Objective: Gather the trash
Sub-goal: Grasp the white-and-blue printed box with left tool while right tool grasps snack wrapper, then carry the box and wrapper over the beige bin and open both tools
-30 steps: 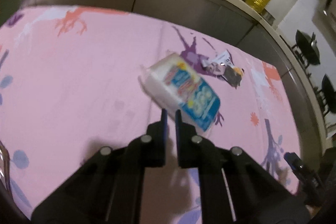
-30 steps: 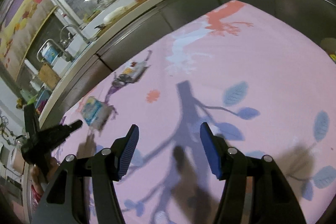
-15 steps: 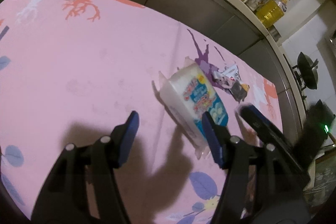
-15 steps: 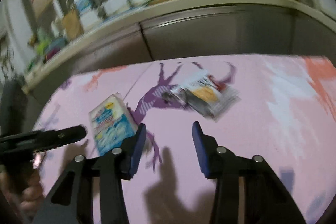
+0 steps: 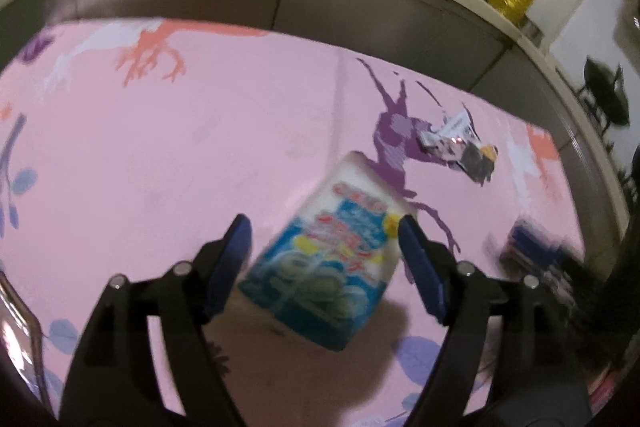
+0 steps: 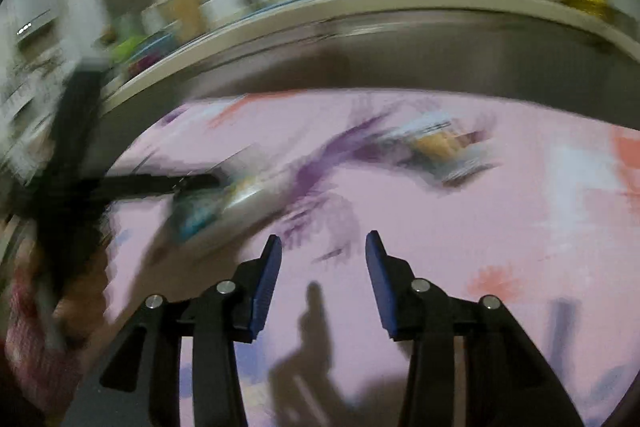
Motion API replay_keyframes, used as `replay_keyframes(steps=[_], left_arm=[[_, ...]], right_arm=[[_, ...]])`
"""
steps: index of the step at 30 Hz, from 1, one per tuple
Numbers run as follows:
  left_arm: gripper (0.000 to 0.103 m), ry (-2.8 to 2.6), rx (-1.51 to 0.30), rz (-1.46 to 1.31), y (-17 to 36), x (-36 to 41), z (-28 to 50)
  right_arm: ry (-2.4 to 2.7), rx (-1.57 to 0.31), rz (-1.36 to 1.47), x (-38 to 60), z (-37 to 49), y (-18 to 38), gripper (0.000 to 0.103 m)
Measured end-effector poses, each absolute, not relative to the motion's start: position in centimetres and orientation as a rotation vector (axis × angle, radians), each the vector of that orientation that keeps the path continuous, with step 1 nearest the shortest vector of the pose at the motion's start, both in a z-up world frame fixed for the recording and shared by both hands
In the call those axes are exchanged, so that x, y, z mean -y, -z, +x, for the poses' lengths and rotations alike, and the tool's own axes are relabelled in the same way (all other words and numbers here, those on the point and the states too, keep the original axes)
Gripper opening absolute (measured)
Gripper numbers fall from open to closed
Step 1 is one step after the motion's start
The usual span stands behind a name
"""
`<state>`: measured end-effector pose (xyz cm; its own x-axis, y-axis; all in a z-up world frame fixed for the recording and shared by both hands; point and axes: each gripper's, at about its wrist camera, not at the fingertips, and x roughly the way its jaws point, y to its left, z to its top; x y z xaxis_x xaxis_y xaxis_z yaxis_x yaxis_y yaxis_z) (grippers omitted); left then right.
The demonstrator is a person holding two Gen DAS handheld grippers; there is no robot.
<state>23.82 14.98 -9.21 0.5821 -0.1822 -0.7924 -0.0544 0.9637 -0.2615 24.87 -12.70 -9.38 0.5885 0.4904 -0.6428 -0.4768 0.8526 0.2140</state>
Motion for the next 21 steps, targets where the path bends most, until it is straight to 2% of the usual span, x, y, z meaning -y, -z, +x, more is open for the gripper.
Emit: replay_keyframes(steps=[3, 8, 12, 15, 16, 17, 18, 19, 21], left_arm=[[0.083, 0.033, -0.900, -0.121, 9.1, -13.2, 23.3], [0.084, -0.015, -0.891, 0.091, 10.4, -10.9, 23.3], [0.069, -0.026, -0.894, 0.130, 11.3, -10.6, 23.6], [0.065, -0.019, -0.879, 0.119, 11.1, -10.9, 23.1], [0.064, -0.018, -0.881, 0.112, 11.0, -11.0, 22.9], [0.064, -0.016, -0.883, 0.101, 10.9, -11.1, 22.7], [0.064, -0.008, -0.884, 0.079, 10.7, -11.1, 22.5], [0.064, 0.001, -0.884, 0.064, 10.6, -11.1, 22.2], [0.064, 0.030, -0.881, 0.022, 10.2, -11.0, 21.3]], right_arm=[[-0.498, -0.747, 0.008, 14.1, 28.5, 8.8, 0.044], [-0.496, -0.808, -0.133, 12.5, 32.1, 10.7, 0.060], [-0.453, -0.807, -0.312, 10.1, 33.7, 12.7, 0.063], [-0.474, -0.825, -0.267, 10.7, 34.2, 13.3, 0.062], [-0.482, -0.833, -0.247, 11.0, 34.2, 13.2, 0.048], [-0.491, -0.833, -0.233, 11.3, 33.9, 13.1, 0.038], [-0.495, -0.833, -0.224, 11.5, 33.4, 13.1, 0.023], [-0.507, -0.837, -0.197, 12.0, 32.9, 12.9, 0.013], [-0.519, -0.833, -0.159, 12.8, 31.8, 12.3, 0.004]])
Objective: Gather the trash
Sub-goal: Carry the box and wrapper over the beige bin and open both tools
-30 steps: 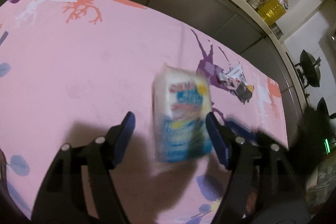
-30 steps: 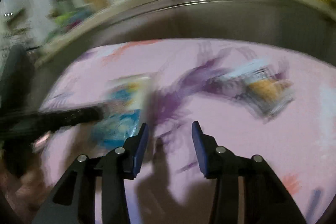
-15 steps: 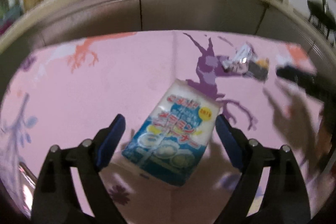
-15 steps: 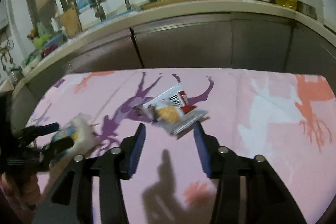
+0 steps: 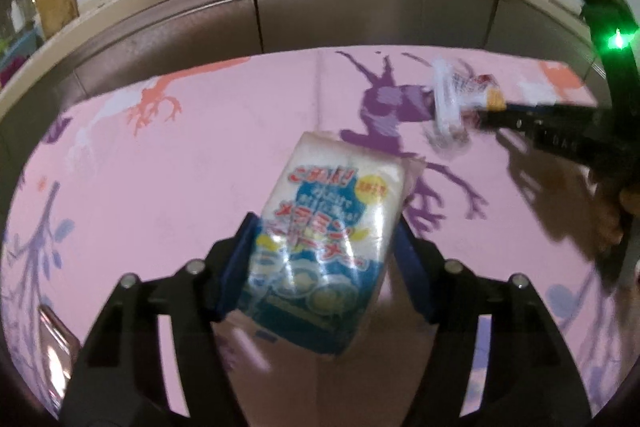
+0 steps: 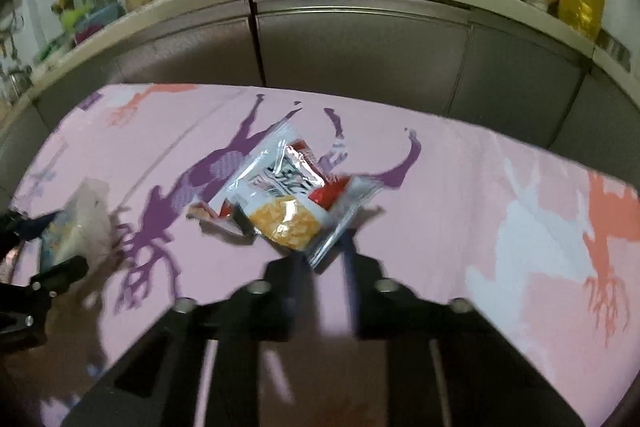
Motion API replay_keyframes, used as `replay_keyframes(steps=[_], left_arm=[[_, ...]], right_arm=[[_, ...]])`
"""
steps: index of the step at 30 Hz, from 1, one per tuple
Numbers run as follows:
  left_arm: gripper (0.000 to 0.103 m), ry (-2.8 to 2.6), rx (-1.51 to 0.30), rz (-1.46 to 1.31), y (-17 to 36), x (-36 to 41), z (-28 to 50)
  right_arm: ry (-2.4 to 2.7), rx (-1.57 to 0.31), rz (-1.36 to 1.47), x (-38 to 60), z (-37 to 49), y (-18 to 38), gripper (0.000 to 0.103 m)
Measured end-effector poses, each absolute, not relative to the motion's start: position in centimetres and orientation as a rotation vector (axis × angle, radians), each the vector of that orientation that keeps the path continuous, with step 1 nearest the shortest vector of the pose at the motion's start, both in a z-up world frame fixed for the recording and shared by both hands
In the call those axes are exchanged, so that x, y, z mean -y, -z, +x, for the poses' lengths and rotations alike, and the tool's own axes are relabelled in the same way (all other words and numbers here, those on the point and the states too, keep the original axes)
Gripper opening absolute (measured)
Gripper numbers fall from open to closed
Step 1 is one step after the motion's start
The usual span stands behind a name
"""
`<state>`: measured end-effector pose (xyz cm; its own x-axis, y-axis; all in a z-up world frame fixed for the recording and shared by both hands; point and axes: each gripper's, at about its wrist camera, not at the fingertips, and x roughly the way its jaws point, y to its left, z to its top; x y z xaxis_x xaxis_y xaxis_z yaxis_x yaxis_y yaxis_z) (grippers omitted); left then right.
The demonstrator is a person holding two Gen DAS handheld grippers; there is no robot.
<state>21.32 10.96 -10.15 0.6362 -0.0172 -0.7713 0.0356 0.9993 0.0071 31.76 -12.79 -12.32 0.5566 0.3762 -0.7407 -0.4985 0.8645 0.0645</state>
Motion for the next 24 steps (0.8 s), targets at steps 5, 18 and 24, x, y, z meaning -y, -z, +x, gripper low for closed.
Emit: replay_keyframes(steps=[5, 18, 24], left_arm=[[0.064, 0.110, -0.896, -0.027, 9.7, -9.3, 19.2], [0.064, 0.479, -0.908, 0.052, 6.4, 6.7, 16.5], [0.064, 0.709, -0.890, 0.169, 5.0, 21.7, 16.5]], right_arm=[[-0.530, -0.815, -0.082, 15.6, 27.2, 11.3, 0.000], [-0.234, -0.707, 0.247, 36.9, 13.1, 9.3, 0.000], [0.085, -0.655, 0.319, 51.3, 8.1, 8.6, 0.000]])
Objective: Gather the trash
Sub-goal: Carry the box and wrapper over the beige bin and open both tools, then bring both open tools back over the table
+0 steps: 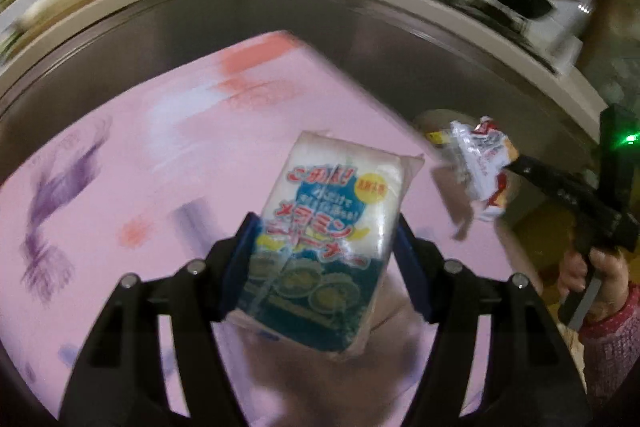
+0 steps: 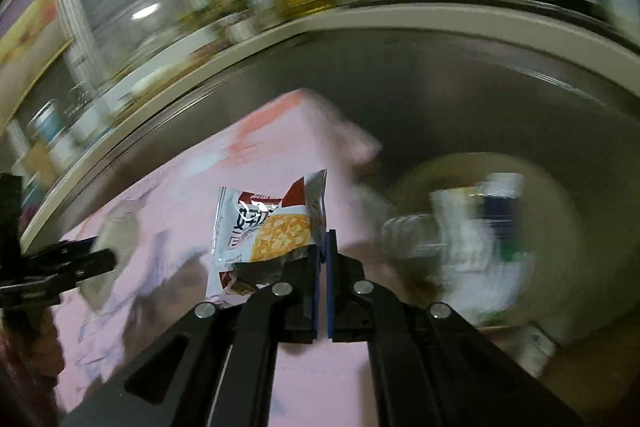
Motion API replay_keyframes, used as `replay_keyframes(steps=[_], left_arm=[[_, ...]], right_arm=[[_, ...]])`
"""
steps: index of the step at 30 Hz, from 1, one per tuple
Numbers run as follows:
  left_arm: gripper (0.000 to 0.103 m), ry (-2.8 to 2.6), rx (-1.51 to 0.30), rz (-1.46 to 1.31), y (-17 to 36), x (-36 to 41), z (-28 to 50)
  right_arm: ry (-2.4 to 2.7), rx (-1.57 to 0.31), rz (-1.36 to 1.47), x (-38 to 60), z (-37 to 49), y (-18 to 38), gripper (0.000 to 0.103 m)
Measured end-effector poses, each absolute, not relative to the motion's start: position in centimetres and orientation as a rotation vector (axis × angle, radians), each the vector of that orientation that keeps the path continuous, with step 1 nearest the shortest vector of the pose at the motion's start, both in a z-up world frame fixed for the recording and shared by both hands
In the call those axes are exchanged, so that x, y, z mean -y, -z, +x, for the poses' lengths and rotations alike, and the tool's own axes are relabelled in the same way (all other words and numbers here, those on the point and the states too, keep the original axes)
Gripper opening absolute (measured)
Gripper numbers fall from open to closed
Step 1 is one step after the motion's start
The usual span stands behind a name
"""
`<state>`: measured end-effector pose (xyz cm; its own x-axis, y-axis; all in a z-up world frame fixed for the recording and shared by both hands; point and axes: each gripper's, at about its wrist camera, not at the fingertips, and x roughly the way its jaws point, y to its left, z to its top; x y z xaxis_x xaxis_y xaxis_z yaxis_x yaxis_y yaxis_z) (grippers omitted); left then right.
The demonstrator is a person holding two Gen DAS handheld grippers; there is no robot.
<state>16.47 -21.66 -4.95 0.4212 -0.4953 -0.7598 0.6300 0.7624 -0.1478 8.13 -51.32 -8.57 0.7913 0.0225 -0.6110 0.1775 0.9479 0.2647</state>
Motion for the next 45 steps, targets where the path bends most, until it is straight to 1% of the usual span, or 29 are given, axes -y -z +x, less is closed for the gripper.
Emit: replay_keyframes(steps=[1, 5, 8, 10, 11, 14, 16, 17, 18, 19, 21, 25, 31, 35, 39, 45], left_arm=[[0.064, 0.759, -0.891, 0.179, 4.7, 25.0, 16.5], [0.064, 0.894, -0.915, 0.189, 5.2, 34.2, 16.6], [0.066, 0.944, -0.963, 0.201, 6.8, 40.0, 17.2], [0.067, 0.945, -1.007, 0.230, 8.3, 43.6, 17.6], [0.069, 0.941, -1.026, 0.239, 8.9, 44.5, 17.8], [0.070, 0.924, -1.119, 0.268, 11.3, 47.4, 18.6], [0.070, 0.913, -1.144, 0.264, 11.7, 47.9, 18.7], [0.070, 0.913, -1.146, 0.257, 11.8, 47.9, 18.8], [0.072, 0.914, -1.144, 0.250, 11.8, 47.9, 18.7], [0.074, 0.910, -1.140, 0.246, 11.8, 47.8, 18.7], [0.076, 0.895, -1.135, 0.242, 11.8, 47.6, 18.8], [0.076, 0.886, -1.123, 0.228, 10.8, 46.9, 18.2], [0.076, 0.894, -1.057, 0.161, 7.5, 42.8, 16.8], [0.076, 0.843, -0.957, 0.164, 5.4, 38.8, 14.4], [0.076, 0.721, -0.823, 0.263, 4.2, 35.4, 11.3], [0.077, 0.593, -0.736, 0.324, 3.2, 31.0, 8.3]], right_arm=[[0.123, -0.656, 0.307, 53.1, 7.6, 8.6, 0.000], [0.227, -0.713, 0.211, 58.2, 7.2, 9.8, 0.000], [0.263, -0.764, 0.185, 60.5, 7.6, 11.7, 0.000], [0.273, -0.832, 0.185, 61.2, 8.8, 13.3, 0.001], [0.264, -0.856, 0.182, 61.5, 9.1, 13.8, 0.001], [0.232, -0.893, 0.104, 61.3, 9.4, 14.5, 0.002], [0.222, -0.901, 0.035, 60.8, 9.3, 14.5, 0.006], [0.213, -0.900, 0.028, 60.9, 9.2, 14.5, 0.007], [0.210, -0.897, 0.022, 60.8, 9.1, 14.4, 0.016], [0.205, -0.895, 0.014, 60.8, 9.0, 14.4, 0.034], [0.186, -0.877, 0.012, 60.8, 8.6, 14.4, 0.050], [0.149, -0.830, 0.082, 60.8, 9.0, 13.0, 0.051], [0.125, -0.603, 0.385, 62.4, 5.2, 8.2, 0.051], [0.120, -0.504, 0.547, 61.5, 1.9, 7.6, 0.051], [0.120, -0.486, 0.707, 59.4, -1.0, 8.9, 0.052], [0.125, -0.508, 0.815, 55.2, -3.7, 9.9, 0.052]])
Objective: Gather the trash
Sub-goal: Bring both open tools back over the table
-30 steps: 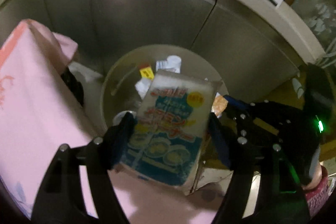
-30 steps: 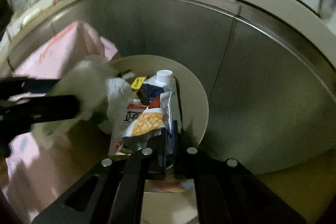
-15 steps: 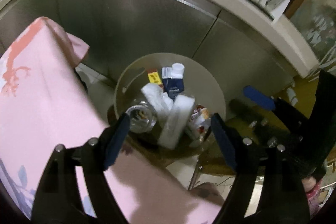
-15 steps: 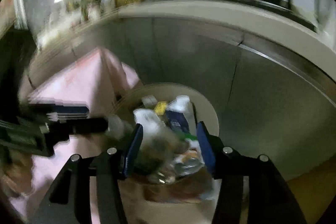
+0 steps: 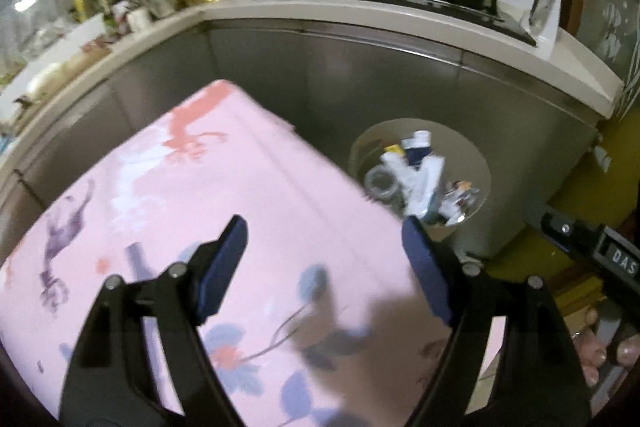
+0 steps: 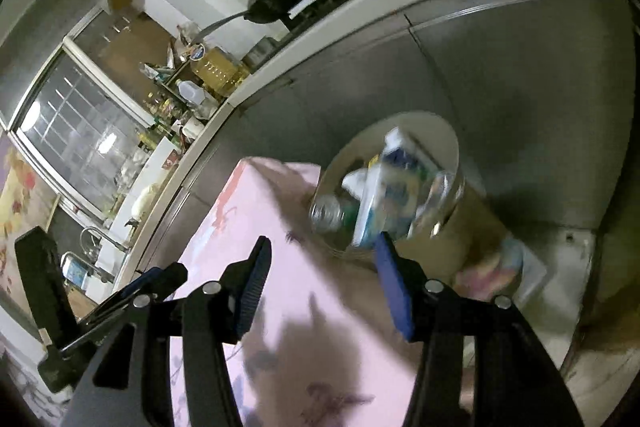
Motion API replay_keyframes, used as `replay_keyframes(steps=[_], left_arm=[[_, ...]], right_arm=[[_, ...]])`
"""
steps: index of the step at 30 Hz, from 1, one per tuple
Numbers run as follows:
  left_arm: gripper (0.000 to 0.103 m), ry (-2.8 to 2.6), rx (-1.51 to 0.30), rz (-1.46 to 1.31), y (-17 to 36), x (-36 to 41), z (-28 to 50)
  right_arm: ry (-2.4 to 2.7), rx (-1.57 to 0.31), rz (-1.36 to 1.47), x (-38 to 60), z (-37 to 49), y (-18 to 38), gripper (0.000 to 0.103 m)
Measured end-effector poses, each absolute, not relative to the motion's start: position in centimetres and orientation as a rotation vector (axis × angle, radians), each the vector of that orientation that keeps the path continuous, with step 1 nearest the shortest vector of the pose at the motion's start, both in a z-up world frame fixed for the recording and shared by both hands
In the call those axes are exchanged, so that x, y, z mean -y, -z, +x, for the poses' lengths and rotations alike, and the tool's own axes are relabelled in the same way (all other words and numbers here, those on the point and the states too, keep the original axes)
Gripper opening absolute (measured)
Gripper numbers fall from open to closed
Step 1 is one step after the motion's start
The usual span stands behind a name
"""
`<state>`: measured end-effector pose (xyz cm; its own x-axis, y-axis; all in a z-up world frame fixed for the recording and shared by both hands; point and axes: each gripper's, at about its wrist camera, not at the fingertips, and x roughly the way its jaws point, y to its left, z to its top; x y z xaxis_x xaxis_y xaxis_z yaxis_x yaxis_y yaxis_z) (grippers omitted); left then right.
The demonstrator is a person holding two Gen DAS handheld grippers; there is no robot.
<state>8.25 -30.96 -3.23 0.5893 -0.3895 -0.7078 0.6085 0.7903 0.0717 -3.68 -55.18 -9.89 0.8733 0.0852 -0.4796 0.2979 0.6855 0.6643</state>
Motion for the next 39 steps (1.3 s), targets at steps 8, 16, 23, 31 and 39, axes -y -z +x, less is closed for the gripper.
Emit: replay_keyframes(steps=[8, 16, 23, 31, 39], left_arm=[[0.081, 0.507, -0.689, 0.323, 2.1, 26.4, 5.7], [0.089, 0.476, -0.622, 0.328, 0.4, 23.1, 3.4], [0.097, 0.443, -0.602, 0.328, -0.6, 20.5, 2.3], [0.097, 0.423, -0.642, 0.329, -0.3, 18.4, 1.5], [0.097, 0.365, -0.608, 0.326, -1.2, 17.0, 0.8]], right_arm=[[0.142, -0.507, 0.774, 50.9, -6.0, 7.4, 0.058], [0.180, -0.480, 0.749, 48.0, -7.8, 5.7, 0.071], [0.200, -0.466, 0.711, 46.2, -8.5, 4.8, 0.073], [0.225, -0.494, 0.705, 44.8, -8.8, 5.6, 0.074], [0.202, -0.474, 0.676, 43.2, -9.0, 4.5, 0.074]])
